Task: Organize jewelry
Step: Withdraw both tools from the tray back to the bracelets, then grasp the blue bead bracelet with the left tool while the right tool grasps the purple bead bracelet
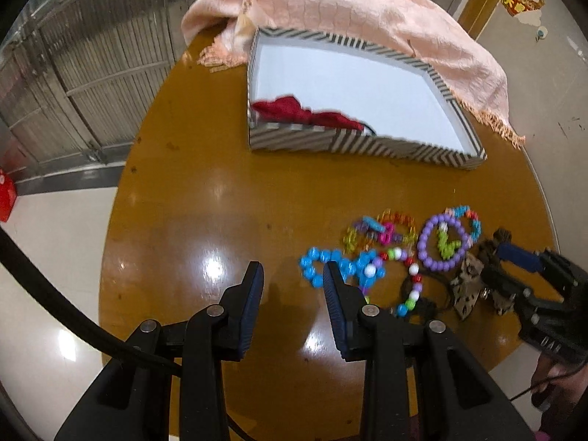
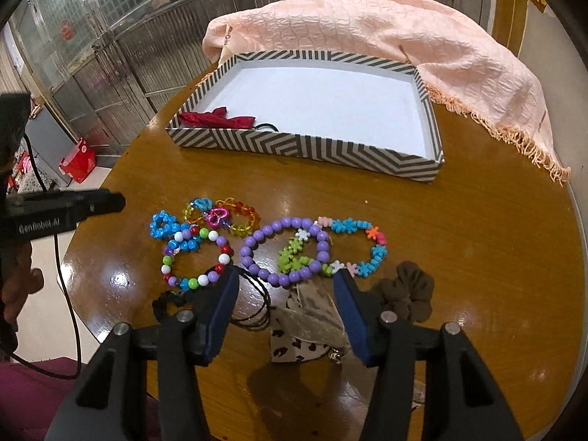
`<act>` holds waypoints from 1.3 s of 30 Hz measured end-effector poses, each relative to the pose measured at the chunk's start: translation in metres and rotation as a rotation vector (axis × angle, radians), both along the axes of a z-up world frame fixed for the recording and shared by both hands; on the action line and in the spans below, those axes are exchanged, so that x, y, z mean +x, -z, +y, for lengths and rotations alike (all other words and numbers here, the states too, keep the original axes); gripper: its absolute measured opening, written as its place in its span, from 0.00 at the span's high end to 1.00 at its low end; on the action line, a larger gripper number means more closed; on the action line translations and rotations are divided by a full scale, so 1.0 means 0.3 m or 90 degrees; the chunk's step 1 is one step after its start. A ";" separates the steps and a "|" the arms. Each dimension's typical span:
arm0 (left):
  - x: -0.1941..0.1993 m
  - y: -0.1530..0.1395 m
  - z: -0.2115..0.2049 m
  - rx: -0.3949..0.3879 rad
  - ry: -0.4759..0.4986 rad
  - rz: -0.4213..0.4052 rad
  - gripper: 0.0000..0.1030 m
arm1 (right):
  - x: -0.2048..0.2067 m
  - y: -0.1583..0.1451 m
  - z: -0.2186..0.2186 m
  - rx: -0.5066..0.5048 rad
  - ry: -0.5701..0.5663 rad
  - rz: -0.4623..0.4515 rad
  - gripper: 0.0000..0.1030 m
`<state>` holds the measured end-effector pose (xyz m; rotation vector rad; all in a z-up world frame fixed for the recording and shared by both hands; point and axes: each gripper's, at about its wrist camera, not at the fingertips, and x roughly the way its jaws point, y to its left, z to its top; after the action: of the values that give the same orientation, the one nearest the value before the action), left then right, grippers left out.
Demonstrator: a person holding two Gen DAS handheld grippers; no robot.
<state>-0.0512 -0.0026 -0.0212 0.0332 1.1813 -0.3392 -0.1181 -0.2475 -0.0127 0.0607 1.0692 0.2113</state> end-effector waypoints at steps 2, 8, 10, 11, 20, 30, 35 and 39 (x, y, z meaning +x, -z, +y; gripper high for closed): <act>-0.007 0.021 0.008 -0.004 0.001 0.015 0.74 | -0.002 0.004 -0.007 0.008 -0.001 0.002 0.45; -0.020 0.064 -0.003 -0.010 0.019 0.041 0.73 | 0.006 0.010 -0.009 0.016 -0.009 0.009 0.45; -0.018 0.071 -0.011 -0.014 0.025 0.043 0.70 | 0.010 0.013 -0.015 0.020 -0.009 0.013 0.45; -0.014 0.075 -0.016 -0.015 0.026 0.046 0.70 | 0.012 0.015 -0.017 0.021 -0.010 0.015 0.45; 0.029 0.103 -0.024 -0.039 0.002 0.075 0.70 | 0.053 0.047 -0.033 0.018 0.001 0.028 0.46; 0.074 0.128 -0.013 -0.017 -0.036 0.086 0.70 | 0.154 0.107 -0.041 -0.002 -0.004 0.052 0.69; 0.080 0.132 -0.046 -0.006 -0.021 0.086 0.70 | 0.182 0.130 -0.054 0.000 -0.003 0.068 0.69; 0.094 0.135 -0.076 0.000 -0.018 0.082 0.70 | 0.194 0.154 -0.061 0.011 -0.006 0.084 0.69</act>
<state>-0.0229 -0.0255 -0.0618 -0.0046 1.3079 -0.3202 -0.0599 -0.2656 -0.0590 0.0862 1.1992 0.2282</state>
